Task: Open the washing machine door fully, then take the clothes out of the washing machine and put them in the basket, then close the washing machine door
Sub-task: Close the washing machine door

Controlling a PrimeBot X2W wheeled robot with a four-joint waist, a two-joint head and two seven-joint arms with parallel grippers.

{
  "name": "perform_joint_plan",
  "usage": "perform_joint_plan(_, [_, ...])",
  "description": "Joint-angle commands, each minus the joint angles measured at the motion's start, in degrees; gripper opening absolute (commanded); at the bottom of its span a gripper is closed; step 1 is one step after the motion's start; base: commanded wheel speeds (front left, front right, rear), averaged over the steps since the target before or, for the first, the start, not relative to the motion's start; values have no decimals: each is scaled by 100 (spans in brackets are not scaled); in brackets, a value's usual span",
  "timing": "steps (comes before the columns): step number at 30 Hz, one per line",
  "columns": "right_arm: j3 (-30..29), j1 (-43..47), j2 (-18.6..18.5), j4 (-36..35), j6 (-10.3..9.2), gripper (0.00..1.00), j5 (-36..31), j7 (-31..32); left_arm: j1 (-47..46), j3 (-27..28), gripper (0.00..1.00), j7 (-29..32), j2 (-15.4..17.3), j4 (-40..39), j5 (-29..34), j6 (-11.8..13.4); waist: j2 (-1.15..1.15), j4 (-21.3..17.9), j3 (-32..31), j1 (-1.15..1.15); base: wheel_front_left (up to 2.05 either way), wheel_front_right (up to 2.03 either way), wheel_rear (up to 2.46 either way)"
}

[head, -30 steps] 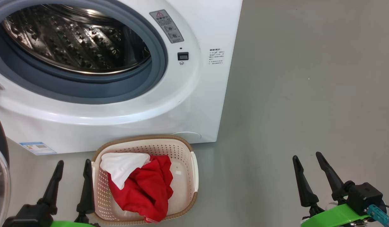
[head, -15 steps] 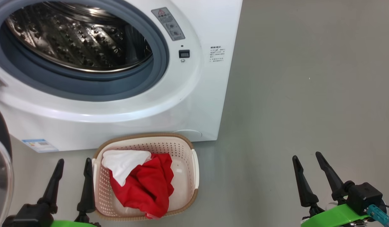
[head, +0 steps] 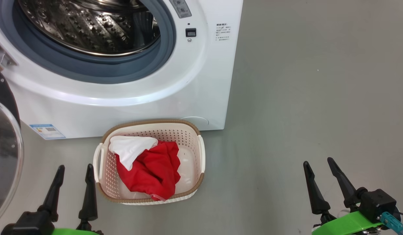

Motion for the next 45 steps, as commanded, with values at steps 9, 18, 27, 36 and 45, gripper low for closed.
perform_joint_plan(9, [101,-47,-79,-120,42,100,-35,-37,-74,164,100,-31,43,-120,67,-31,0,66,-3,0,-3,3,0])
perform_joint_plan(18, [245,3,-146,-80,42,100,-38,-37,-61,69,100,-31,40,102,-208,-31,0,437,-105,0,0,0,0])
perform_joint_plan(27, [427,57,-301,-23,42,100,-21,-37,52,-119,100,-31,40,310,-584,76,0,1211,-233,0,0,0,0])
perform_joint_plan(36, [598,146,-431,24,42,100,22,-37,283,-335,100,-31,39,316,-821,299,0,2156,-450,0,0,0,0])
perform_joint_plan(45, [787,218,-444,58,42,100,69,-37,558,-458,100,-31,39,235,-922,484,0,2982,-661,0,0,0,0])
